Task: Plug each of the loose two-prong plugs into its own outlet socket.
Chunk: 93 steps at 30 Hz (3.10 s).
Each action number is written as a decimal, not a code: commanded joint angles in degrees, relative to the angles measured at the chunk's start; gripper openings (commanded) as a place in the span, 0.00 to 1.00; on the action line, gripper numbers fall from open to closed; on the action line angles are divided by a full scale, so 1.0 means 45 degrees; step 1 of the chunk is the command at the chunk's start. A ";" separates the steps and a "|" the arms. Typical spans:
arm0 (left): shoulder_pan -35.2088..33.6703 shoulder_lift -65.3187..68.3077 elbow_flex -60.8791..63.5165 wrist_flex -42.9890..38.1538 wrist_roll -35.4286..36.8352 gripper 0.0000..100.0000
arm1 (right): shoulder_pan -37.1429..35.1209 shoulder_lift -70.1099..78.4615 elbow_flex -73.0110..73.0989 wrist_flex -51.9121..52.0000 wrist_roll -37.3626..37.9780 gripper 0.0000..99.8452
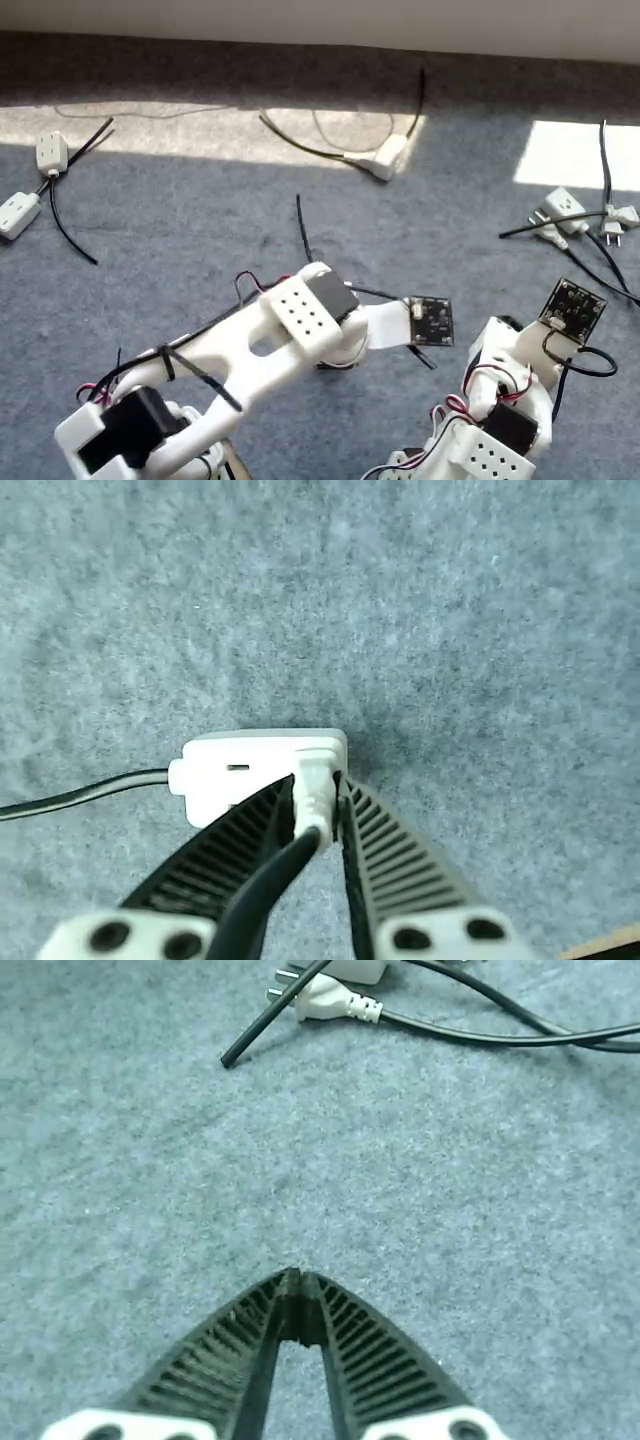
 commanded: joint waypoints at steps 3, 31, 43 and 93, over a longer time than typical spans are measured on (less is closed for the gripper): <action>-0.0068 -0.0908 0.0830 -0.0332 0.0059 0.01 | -0.0127 -0.0068 0.0225 0.0010 0.0117 0.01; -0.2510 -0.1026 0.0987 -0.1915 0.0078 0.23 | -0.0147 -0.0068 0.0225 -0.0010 0.0117 0.01; -0.4054 -0.1026 -0.7902 0.2637 0.0078 0.23 | -0.0615 -0.0068 0.0225 -0.0010 0.0117 0.01; -2.1617 -0.1026 -0.0869 0.4864 0.2696 0.22 | -1.2435 2.2066 -2.5602 1.0540 -0.2168 0.17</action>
